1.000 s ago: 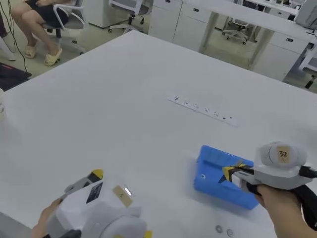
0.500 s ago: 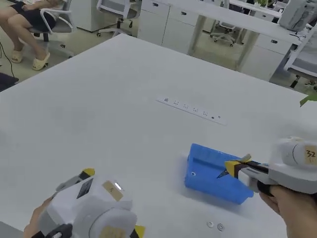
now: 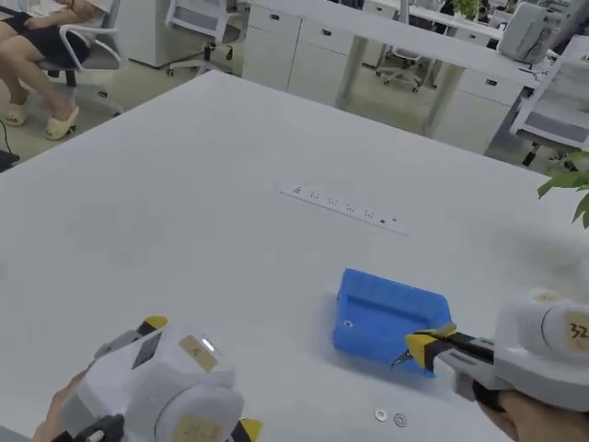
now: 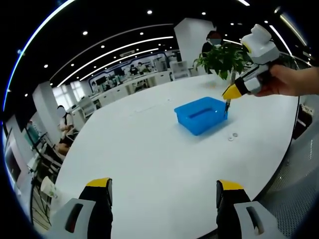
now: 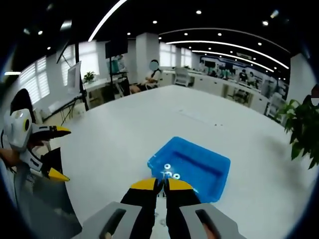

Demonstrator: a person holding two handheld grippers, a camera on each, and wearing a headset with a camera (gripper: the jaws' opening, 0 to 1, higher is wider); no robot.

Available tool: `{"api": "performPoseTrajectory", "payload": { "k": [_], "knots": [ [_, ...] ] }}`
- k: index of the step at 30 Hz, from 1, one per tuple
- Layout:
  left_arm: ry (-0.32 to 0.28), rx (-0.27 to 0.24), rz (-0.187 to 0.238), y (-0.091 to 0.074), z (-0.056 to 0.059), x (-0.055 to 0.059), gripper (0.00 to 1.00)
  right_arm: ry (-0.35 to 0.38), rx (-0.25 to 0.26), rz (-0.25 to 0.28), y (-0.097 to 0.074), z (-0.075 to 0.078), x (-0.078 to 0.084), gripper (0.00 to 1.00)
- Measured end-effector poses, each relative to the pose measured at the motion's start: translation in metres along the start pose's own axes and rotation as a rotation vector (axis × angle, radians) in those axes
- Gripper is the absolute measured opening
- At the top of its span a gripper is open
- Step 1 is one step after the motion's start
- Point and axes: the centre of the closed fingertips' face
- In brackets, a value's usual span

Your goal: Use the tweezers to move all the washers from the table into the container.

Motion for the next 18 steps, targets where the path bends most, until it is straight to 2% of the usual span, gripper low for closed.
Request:
{"api": "performPoseTrajectory", "payload": {
  "k": [9, 18],
  "knots": [
    [0.001, 0.003, -0.001, 0.000, 0.000, 0.000, 0.88, 0.033, -0.002, -0.062, 0.006, -0.005, 0.031, 0.03],
    [0.001, 0.005, -0.006, 0.001, 0.001, 0.001, 0.88, 0.050, 0.004, -0.093, 0.013, -0.001, 0.045, 0.03]
  ]
}}
Point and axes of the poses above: the centre of the closed fingertips' face, and the gripper's own axes: y roughly forward along the fingers, z roughly to its right, x roughly out of its underside, and after that the axes turned 7 degrees about -x, right-handed
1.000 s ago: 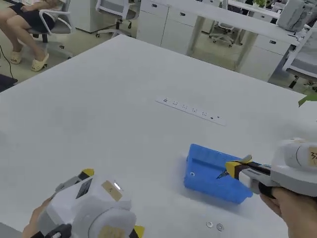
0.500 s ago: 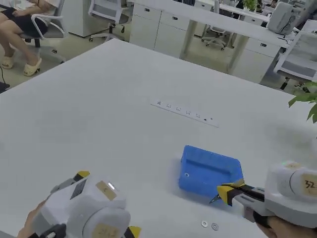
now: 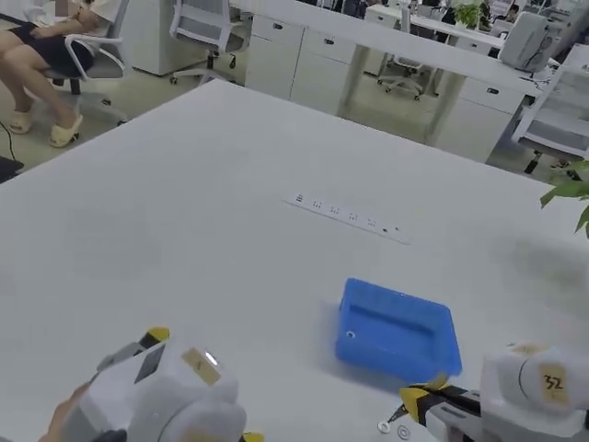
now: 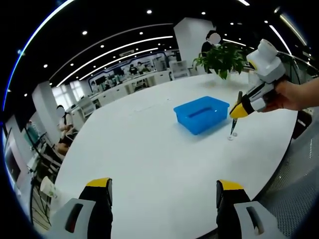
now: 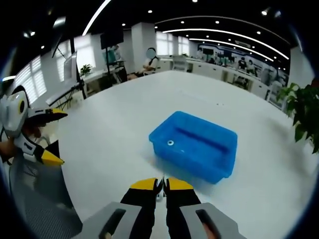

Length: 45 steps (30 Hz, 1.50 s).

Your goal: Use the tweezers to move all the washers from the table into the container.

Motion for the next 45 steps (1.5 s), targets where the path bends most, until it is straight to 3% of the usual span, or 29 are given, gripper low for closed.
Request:
{"api": "performPoseTrajectory", "payload": {
  "k": [8, 11, 24, 30, 35, 45],
  "knots": [
    [0.004, -0.001, -0.004, 0.000, 0.000, 0.001, 0.88, 0.012, 0.010, -0.021, 0.008, 0.003, 0.008, 0.03],
    [0.003, -0.001, -0.005, 0.000, 0.000, 0.001, 0.88, 0.011, 0.012, -0.006, 0.008, 0.003, 0.005, 0.02],
    [0.005, -0.005, -0.004, 0.000, 0.000, 0.001, 0.88, -0.058, 0.006, -0.002, 0.009, -0.002, 0.005, 0.02],
    [0.000, -0.006, -0.004, 0.000, -0.001, 0.001, 0.88, -0.014, 0.001, -0.012, 0.007, 0.000, 0.004, 0.01],
    [0.004, -0.002, -0.007, 0.000, 0.000, 0.002, 0.88, -0.023, -0.001, 0.001, 0.001, 0.001, -0.004, 0.01],
    [0.005, 0.000, -0.010, 0.001, 0.001, 0.002, 0.88, -0.044, 0.009, 0.072, -0.014, 0.008, -0.041, 0.01]
  ]
}}
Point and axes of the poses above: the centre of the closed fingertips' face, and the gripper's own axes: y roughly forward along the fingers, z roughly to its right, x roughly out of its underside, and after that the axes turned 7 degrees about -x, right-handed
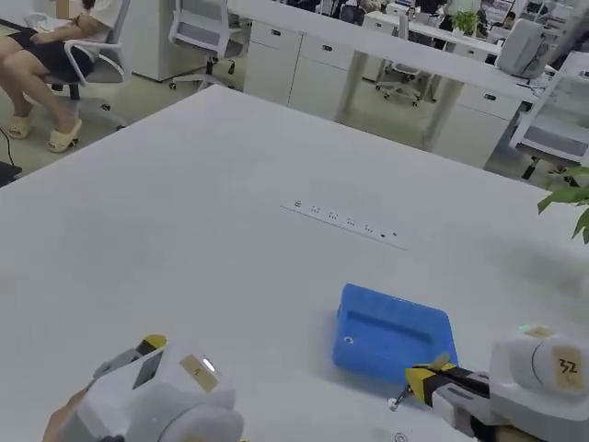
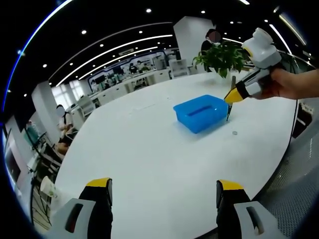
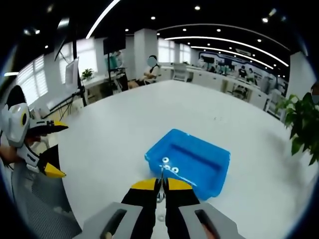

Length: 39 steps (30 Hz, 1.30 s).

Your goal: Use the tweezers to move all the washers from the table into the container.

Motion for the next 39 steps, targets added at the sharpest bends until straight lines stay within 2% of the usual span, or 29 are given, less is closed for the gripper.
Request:
{"api": "performPoseTrajectory", "payload": {
  "k": [6, 13, 17, 19, 20, 21, 26, 39],
  "knots": [
    [-0.005, -0.002, 0.015, -0.001, -0.001, -0.003, 0.87, -0.010, 0.020, 0.039, 0.001, 0.011, -0.021, 0.01],
    [0.000, 0.003, 0.005, 0.000, 0.001, -0.001, 0.87, -0.025, 0.039, 0.059, 0.010, 0.024, -0.037, 0.01],
    [-0.001, 0.006, 0.002, 0.000, 0.001, -0.001, 0.87, -0.032, 0.051, 0.043, 0.019, 0.031, -0.034, 0.01],
    [0.000, 0.006, 0.001, 0.000, 0.001, -0.001, 0.87, -0.036, 0.065, 0.018, 0.026, 0.036, -0.028, 0.01],
    [0.000, 0.008, -0.001, 0.000, 0.001, 0.000, 0.87, -0.038, 0.068, 0.074, 0.026, 0.037, -0.036, 0.01],
    [0.001, 0.008, -0.001, 0.000, 0.001, 0.000, 0.87, -0.008, 0.066, 0.024, 0.028, 0.038, -0.029, 0.01],
    [0.001, 0.004, -0.003, 0.001, 0.000, 0.000, 0.87, 0.006, 0.074, 0.030, 0.038, 0.044, -0.031, 0.01],
    [0.005, 0.009, -0.011, 0.002, 0.002, 0.002, 0.87, 0.015, 0.086, -0.025, 0.066, 0.055, -0.020, 0.02]
  ]
}}
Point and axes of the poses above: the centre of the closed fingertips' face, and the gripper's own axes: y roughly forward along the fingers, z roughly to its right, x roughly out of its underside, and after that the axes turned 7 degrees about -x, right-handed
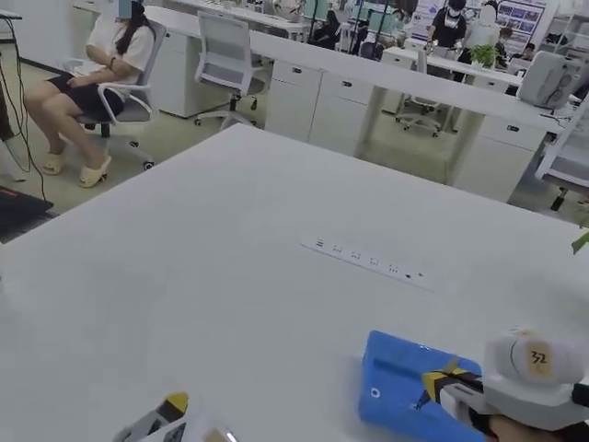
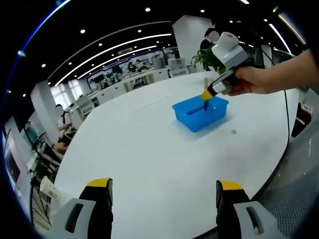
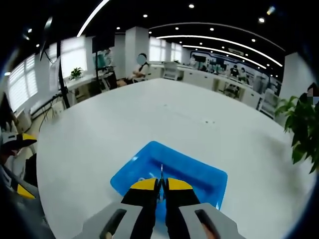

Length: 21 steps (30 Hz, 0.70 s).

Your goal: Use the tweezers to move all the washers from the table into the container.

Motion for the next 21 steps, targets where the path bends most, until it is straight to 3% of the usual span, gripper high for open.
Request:
{"api": "performPoseTrajectory", "payload": {
  "k": [12, 21],
  "knots": [
    [-0.001, 0.004, -0.002, 0.001, 0.001, 0.000, 0.87, -0.012, 0.011, -0.039, 0.010, -0.002, 0.015, 0.02],
    [0.000, 0.001, -0.002, 0.001, 0.001, 0.001, 0.87, -0.017, 0.016, -0.031, 0.007, -0.003, 0.015, 0.02]
  ]
}}
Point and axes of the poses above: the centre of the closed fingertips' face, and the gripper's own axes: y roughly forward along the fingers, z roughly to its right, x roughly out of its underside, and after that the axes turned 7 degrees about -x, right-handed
